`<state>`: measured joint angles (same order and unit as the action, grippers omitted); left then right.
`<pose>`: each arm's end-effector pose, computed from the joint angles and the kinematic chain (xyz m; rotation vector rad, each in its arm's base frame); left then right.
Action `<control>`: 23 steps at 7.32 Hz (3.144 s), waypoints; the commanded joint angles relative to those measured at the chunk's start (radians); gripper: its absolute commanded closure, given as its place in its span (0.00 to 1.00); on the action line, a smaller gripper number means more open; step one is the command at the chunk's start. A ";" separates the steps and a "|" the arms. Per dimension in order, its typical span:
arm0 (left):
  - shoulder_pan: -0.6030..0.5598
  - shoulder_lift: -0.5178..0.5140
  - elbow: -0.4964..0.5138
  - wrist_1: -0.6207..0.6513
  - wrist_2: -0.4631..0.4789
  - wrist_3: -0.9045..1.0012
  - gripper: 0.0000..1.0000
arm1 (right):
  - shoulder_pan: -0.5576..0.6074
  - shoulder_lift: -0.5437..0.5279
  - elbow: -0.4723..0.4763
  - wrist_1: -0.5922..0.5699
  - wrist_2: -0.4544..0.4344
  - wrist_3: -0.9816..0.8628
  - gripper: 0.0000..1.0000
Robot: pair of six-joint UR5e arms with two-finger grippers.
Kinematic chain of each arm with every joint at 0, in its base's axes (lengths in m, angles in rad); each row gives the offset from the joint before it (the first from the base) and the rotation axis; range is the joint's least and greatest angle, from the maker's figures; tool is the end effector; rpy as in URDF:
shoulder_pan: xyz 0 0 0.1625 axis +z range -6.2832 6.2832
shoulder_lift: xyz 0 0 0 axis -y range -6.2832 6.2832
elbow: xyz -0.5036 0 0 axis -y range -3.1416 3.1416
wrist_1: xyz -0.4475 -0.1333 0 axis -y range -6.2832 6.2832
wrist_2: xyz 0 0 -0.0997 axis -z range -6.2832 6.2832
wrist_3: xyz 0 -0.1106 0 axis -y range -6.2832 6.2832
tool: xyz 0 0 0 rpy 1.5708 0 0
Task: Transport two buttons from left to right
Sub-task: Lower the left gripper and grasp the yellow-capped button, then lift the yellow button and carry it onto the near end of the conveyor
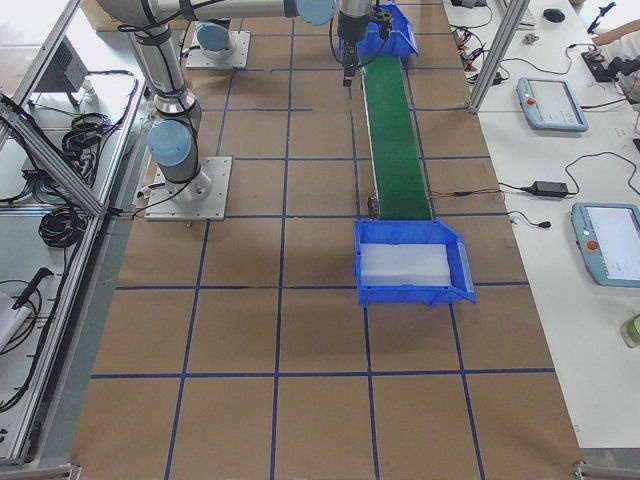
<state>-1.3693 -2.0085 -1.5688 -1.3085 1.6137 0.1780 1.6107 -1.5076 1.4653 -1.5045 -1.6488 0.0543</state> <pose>0.0138 -0.7099 0.3037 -0.0308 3.1197 0.2789 0.1476 -0.5705 0.5714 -0.0206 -3.0623 -0.0311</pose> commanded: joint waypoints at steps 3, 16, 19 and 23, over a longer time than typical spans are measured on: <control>-0.001 -0.022 -0.004 0.028 -0.001 0.002 0.21 | 0.002 0.013 -0.042 0.000 0.001 -0.020 0.00; -0.311 0.052 0.185 -0.053 -0.017 -0.302 0.72 | 0.014 -0.002 -0.014 -0.072 0.018 -0.056 0.00; -0.386 -0.083 0.184 0.077 -0.006 -0.341 0.72 | -0.008 0.003 -0.008 -0.065 0.175 -0.056 0.00; -0.378 -0.105 0.185 0.094 -0.008 -0.336 0.01 | -0.044 -0.011 -0.010 -0.025 0.181 -0.065 0.00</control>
<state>-1.7498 -2.1108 -1.3849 -1.2202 1.6066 -0.1585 1.5753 -1.5125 1.4567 -1.5528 -1.4699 -0.0104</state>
